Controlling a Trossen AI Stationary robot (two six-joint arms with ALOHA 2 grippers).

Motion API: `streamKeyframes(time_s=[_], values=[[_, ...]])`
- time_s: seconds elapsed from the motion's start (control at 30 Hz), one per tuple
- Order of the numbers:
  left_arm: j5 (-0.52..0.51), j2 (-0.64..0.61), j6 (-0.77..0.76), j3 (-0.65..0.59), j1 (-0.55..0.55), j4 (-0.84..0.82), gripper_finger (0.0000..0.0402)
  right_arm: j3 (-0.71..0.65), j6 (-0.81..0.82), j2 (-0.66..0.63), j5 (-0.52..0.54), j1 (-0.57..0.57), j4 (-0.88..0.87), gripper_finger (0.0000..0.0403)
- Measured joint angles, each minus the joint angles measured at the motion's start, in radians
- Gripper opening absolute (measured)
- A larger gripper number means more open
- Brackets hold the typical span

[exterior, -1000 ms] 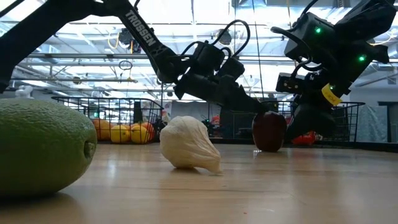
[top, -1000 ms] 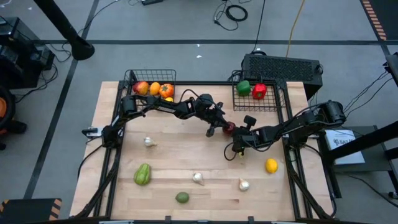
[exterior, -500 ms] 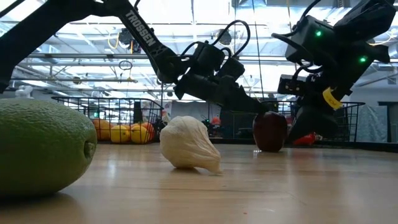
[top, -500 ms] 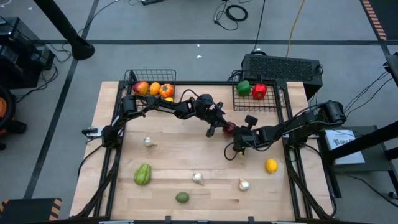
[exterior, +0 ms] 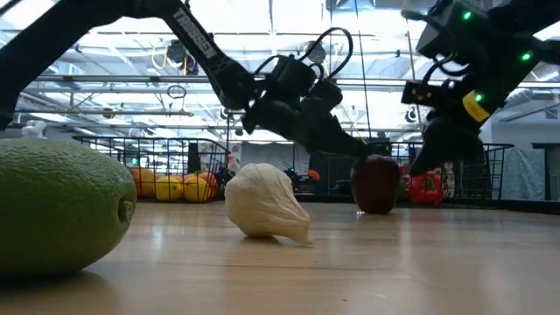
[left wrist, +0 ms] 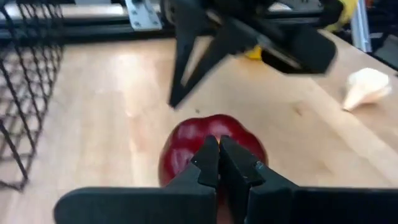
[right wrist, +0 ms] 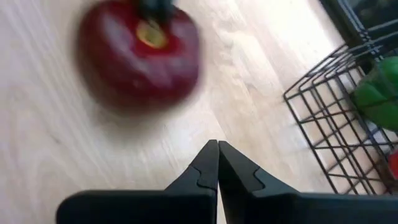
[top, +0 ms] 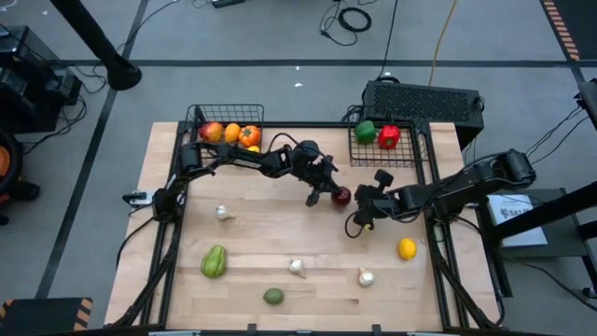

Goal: Sort produce into baskets
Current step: Put the red apple in the left basket

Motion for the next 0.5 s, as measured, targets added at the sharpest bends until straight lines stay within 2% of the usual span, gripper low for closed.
streamKeyframes(time_s=[0.13, 0.33, 0.4, 0.5], values=[[0.001, -0.099, 0.018, 0.001, 0.0, -0.169, 0.0005, 0.0, 0.022, -0.045, 0.001, 0.018, -0.021, 0.0], [-0.019, -0.277, 0.078, 0.001, 0.003, -0.528, 0.0005, 0.0, 0.028, -0.066, 0.001, 0.042, -0.016, 0.0], [-0.084, -0.358, 0.101, 0.001, 0.007, -0.637, 0.0005, 0.0, 0.03, -0.066, -0.001, 0.05, -0.011, 0.0], [-0.251, -0.484, 0.106, 0.002, 0.028, -0.792, 0.0005, 0.0, 0.033, -0.066, -0.003, 0.065, -0.011, 0.0]])
